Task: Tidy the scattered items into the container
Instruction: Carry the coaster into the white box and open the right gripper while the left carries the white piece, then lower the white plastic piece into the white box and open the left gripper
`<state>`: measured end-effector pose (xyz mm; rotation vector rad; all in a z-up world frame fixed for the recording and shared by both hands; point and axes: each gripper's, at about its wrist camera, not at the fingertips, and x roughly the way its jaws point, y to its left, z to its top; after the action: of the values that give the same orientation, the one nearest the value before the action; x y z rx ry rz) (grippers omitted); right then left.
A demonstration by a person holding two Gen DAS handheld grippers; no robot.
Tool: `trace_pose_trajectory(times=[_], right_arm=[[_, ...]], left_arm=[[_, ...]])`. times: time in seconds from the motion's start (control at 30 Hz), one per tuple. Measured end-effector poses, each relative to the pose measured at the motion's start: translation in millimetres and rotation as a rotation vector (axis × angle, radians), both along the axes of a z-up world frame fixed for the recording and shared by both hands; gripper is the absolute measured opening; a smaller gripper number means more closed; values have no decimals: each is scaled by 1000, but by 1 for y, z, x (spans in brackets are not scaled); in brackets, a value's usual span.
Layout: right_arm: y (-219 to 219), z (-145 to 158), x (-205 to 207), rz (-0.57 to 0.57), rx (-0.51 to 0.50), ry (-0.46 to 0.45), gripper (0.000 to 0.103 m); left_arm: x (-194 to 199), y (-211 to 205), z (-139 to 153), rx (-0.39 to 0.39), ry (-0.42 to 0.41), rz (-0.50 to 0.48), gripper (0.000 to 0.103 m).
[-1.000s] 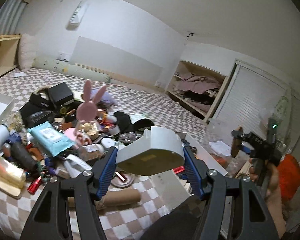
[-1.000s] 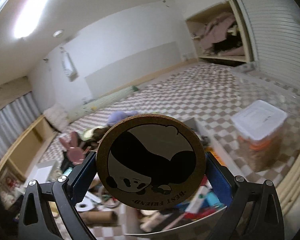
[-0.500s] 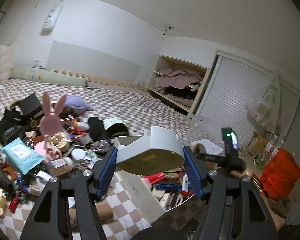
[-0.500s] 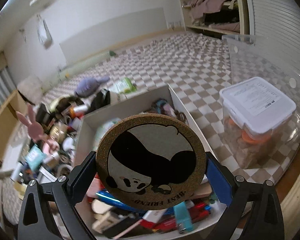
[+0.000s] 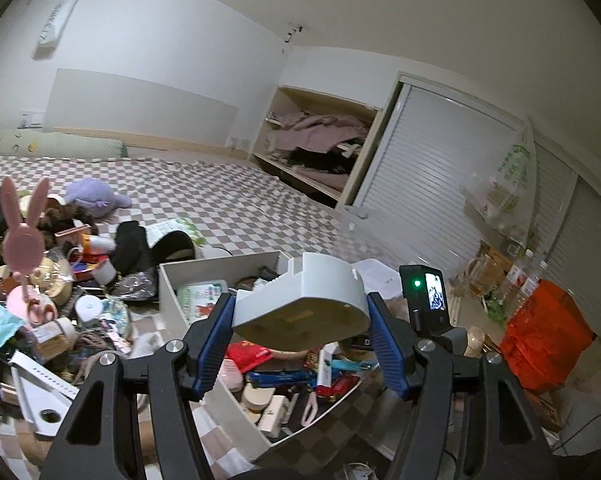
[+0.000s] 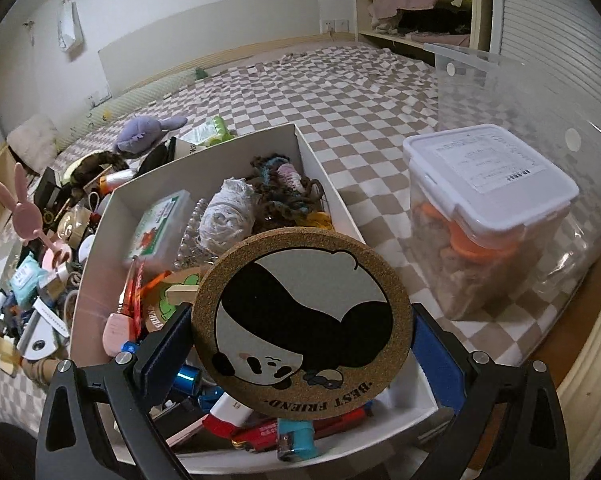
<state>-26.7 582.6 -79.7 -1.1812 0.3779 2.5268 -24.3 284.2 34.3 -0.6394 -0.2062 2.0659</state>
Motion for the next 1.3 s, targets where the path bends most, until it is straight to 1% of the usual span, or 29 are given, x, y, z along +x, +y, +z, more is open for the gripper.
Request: trace_pose_trajectory(times=[0.13,0.2,0.37,0.53,0.67,0.77,0.87,1.07,1.13,1.2,1.23,1.27,1.3], right_arm=[[-1,1,0,9,-5,10,101],[-3,1,0,17,-8,22,103],[-3,2,2,30,-26,53,103],[2,10,11,24,-71,101,103],[1,18,15,35,-80,127,103],[-3,23,15,51,-75,134,103],[-4,24,14,63,-72,131,103],[-4,22,12,79,-113,131,103],[-3,21,11,83,-126,130,103],[-3,21,11,85,-128,127,103],[-3,21,11,86,-125,126,103],[-3,21,11,86,-125,125,103],[-3,21,10,87,-124,123,103]], left_arm=[[1,16,-4,-12,-14,-26,65],[1,23,-7,-19,-22,-38,65],[1,41,-18,-44,-46,-67,65],[3,64,-34,-98,-62,-90,65],[0,83,-53,-159,-85,-88,65],[-4,96,-65,-208,-101,-77,65],[-7,107,-74,-247,-100,-74,65],[-13,129,-92,-326,-97,-70,65],[-17,134,-96,-338,-103,-63,65],[-23,137,-99,-335,-127,-56,65],[-26,137,-100,-334,-138,-50,70],[-29,137,-102,-334,-144,-37,79],[-31,137,-104,-333,-151,-26,79]])
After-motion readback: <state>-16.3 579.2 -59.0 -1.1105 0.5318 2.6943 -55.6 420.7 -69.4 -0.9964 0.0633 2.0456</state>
